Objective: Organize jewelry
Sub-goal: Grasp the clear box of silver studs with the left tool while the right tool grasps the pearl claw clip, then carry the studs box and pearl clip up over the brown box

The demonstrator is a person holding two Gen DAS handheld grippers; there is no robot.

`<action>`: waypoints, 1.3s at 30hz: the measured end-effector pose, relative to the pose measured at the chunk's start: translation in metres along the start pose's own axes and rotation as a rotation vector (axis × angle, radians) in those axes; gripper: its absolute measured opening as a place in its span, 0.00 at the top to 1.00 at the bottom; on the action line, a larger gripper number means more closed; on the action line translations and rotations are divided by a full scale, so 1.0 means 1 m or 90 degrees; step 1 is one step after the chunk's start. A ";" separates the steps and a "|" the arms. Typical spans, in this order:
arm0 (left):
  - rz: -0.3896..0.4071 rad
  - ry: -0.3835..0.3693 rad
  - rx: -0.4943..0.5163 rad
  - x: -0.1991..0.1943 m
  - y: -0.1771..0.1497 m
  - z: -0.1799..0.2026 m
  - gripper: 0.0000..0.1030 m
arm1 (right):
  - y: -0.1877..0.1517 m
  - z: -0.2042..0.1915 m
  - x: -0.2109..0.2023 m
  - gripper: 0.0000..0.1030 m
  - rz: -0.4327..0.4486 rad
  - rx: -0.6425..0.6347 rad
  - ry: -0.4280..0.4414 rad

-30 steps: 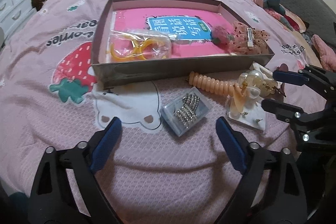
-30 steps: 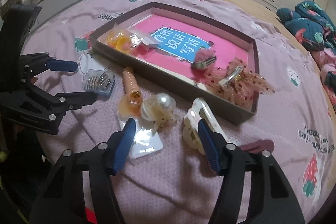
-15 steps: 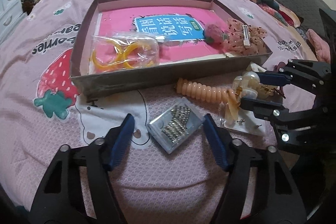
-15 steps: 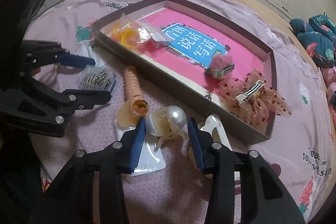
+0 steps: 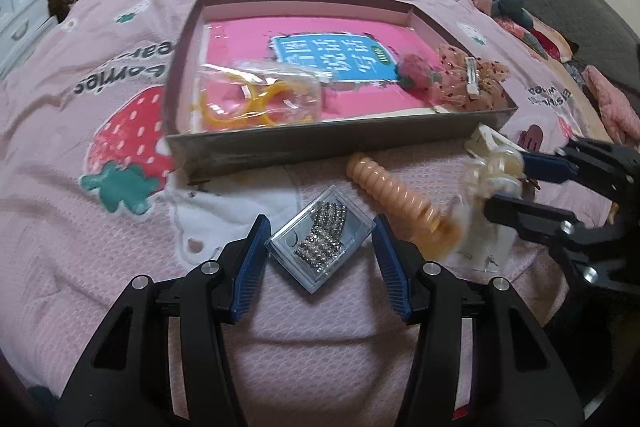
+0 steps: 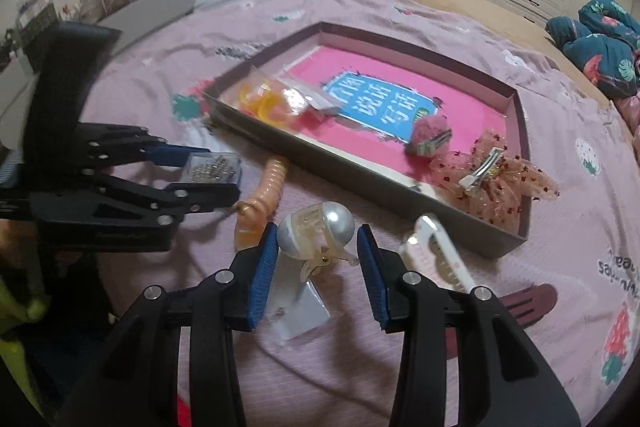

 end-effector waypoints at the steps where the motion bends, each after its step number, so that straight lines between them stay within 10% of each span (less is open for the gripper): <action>1: 0.002 -0.001 -0.004 -0.002 0.000 -0.001 0.57 | 0.000 -0.002 -0.002 0.62 0.002 0.001 0.004; 21: 0.084 0.020 -0.077 -0.069 0.005 -0.037 0.57 | 0.004 -0.055 -0.041 0.62 0.051 0.006 0.061; 39: 0.143 0.011 -0.074 -0.100 0.045 -0.032 0.57 | 0.027 -0.011 -0.084 0.62 0.127 0.074 0.025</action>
Point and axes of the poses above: each gripper's, at about its wrist camera, not at the fingertips, and x roughly the way its jaws point, z to its right, y to its top, the point moved 9 cm from there along x, roughly the way its jaws point, and after that the axes turned 5 degrees about x, right-handed, at the moved point
